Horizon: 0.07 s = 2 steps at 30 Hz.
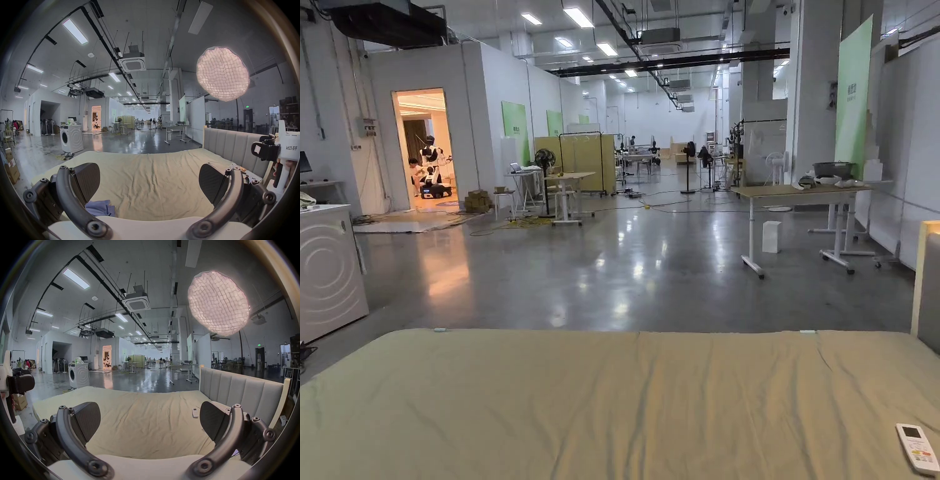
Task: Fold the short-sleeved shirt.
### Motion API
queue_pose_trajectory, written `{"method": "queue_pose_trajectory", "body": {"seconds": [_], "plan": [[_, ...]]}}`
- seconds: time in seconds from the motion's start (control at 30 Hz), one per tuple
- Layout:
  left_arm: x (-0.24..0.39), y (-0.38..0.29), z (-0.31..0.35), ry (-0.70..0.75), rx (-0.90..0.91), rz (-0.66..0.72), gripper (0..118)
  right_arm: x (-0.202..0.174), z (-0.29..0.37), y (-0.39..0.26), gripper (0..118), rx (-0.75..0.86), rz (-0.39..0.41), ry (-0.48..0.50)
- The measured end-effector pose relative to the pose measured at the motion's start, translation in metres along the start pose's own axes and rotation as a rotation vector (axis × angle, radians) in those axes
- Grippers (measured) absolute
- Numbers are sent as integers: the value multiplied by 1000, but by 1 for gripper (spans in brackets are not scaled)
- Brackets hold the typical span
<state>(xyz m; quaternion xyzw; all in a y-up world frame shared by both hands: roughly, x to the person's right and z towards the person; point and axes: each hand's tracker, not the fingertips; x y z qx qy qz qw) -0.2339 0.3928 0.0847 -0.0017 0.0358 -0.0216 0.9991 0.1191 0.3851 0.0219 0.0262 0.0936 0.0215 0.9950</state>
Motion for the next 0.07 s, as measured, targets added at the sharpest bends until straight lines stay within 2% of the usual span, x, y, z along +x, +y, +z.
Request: {"method": "queue_pose_trajectory", "body": {"seconds": [0.07], "plan": [[0, 6, 3, -9, 2, -3, 118, -1, 1, 2, 118, 4, 6, 13]]}}
